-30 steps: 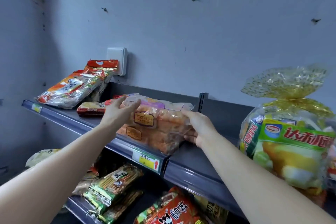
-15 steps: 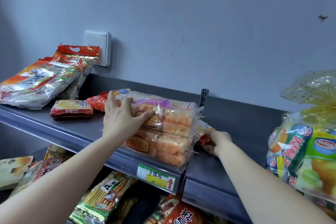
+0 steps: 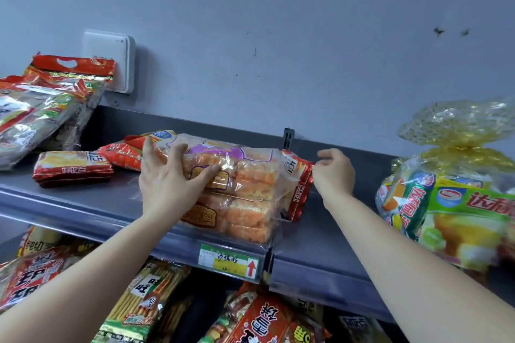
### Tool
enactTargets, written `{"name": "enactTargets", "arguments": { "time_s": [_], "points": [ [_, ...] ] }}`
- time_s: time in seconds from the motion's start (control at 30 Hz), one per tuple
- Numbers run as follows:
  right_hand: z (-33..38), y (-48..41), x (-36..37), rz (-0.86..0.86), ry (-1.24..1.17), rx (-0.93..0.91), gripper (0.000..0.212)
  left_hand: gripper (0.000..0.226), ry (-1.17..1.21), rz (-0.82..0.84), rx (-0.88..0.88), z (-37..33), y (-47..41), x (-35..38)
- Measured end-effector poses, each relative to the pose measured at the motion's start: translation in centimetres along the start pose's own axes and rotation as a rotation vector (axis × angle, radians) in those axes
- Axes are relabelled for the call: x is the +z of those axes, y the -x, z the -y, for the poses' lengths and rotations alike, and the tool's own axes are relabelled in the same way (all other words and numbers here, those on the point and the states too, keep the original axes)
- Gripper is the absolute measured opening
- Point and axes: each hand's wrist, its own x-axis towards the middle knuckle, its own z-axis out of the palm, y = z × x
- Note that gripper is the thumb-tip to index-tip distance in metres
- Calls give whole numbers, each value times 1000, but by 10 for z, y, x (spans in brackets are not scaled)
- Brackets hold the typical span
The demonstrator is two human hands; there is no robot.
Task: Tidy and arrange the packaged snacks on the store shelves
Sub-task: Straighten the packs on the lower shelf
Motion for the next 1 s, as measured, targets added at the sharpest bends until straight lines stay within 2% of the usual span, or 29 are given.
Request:
{"name": "enactTargets", "arguments": {
  "time_s": [0.1, 0.27, 0.37, 0.47, 0.63, 0.77, 0.9, 1.0],
  "points": [
    [-4, 7, 4, 89, -35, 133, 24, 67, 24, 11, 6, 1, 1, -4],
    [-14, 20, 13, 6, -11, 187, 37, 48, 118, -30, 38, 8, -1, -12],
    [-13, 18, 16, -45, 84, 160, 23, 37, 143, -79, 33, 7, -1, -15],
    [-10, 17, 13, -125, 65, 148, 15, 35, 145, -125, 33, 5, 4, -17],
    [1, 22, -4, -308, 15, -7, 14, 41, 114, -113, 21, 3, 9, -21],
    [38, 24, -34, -416, -163, -162, 27, 51, 65, -81, 6, -1, 10, -14],
    [75, 37, -66, -374, -384, -288, 36, 58, -40, -93, 85, -1, 13, -8],
    [85, 46, -85, -272, -497, -304, 35, 45, 3, -150, 283, -12, 24, -13]
  ]
}}
